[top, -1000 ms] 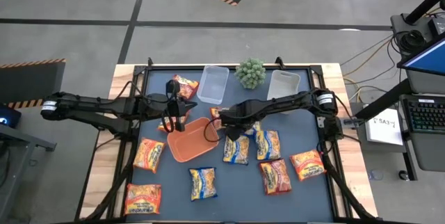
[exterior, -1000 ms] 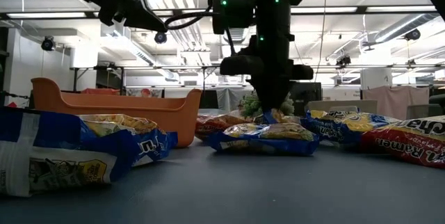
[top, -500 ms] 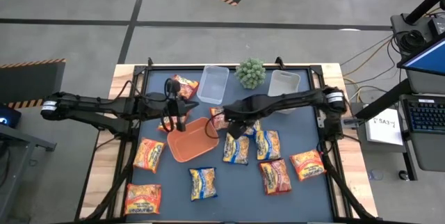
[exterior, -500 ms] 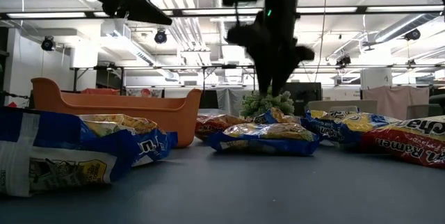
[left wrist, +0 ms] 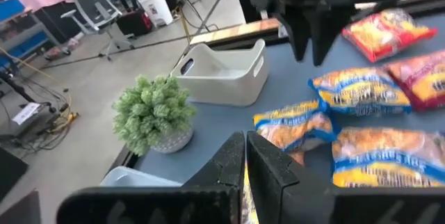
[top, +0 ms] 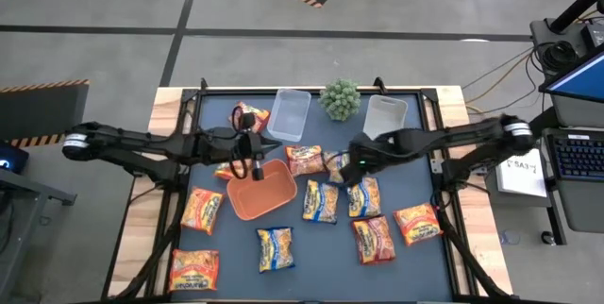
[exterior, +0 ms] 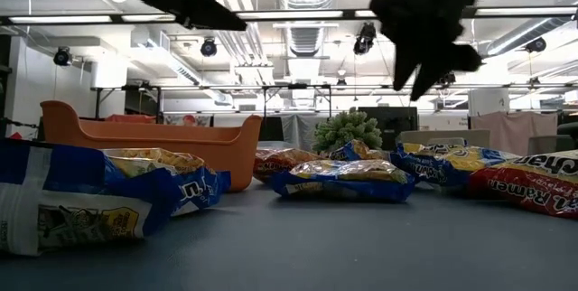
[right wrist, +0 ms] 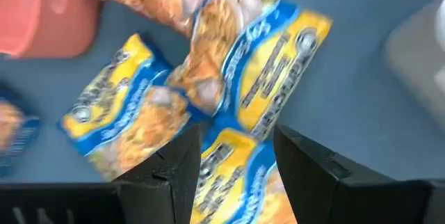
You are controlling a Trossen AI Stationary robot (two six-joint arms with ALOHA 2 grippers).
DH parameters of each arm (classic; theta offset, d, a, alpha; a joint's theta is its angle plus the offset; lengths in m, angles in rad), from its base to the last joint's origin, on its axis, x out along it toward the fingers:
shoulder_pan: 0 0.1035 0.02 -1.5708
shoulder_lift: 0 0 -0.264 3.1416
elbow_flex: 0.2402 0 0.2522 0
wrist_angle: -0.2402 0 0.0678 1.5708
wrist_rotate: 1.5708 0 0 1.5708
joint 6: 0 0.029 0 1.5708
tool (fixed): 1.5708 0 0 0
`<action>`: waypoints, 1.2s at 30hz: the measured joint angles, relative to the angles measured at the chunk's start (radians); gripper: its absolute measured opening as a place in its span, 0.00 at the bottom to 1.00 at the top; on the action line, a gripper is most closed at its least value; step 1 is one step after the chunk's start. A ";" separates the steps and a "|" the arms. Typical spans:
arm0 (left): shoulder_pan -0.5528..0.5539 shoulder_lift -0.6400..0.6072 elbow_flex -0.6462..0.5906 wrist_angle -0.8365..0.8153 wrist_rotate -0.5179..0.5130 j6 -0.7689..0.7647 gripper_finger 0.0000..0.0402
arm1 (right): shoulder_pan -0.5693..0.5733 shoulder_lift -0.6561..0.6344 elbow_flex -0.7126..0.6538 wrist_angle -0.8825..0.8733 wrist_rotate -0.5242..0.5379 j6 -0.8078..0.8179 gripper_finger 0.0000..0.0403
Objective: Sort Maruchan noodles
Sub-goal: Put the blue noodle pack into the orange bin
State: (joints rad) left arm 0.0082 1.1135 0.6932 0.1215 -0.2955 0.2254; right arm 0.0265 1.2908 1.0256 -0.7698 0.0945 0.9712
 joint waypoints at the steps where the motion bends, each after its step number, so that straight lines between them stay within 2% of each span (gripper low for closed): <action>1: 0.000 0.018 0.004 0.019 0.000 -0.006 0.00 | 0.000 -0.034 -0.047 0.048 -0.019 0.032 0.42; 5: -0.001 0.111 0.033 0.066 0.001 -0.028 0.00 | 0.000 -0.148 -0.200 0.188 -0.042 0.118 0.42; 12: 0.000 0.330 0.165 0.086 0.077 -0.041 0.00 | 0.000 -0.248 -0.331 0.203 -0.042 0.186 0.42; 17: 0.000 0.515 0.283 0.082 0.156 -0.042 0.00 | 0.000 -0.264 -0.342 0.205 -0.041 0.200 0.42; 23: -0.001 0.704 0.390 0.087 0.158 -0.063 0.00 | 0.000 -0.247 -0.338 0.200 -0.041 0.197 0.40; 29: -0.001 0.824 0.437 0.102 0.158 -0.102 0.00 | -0.001 -0.209 -0.338 0.200 -0.040 0.196 0.40; 36: 0.003 0.901 0.479 0.122 0.158 -0.107 0.00 | -0.001 -0.160 -0.339 0.240 -0.014 0.143 0.40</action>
State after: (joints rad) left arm 0.0114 2.0146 1.1722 0.2439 -0.1379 0.1184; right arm 0.0257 1.1310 0.6865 -0.5301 0.0807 1.1143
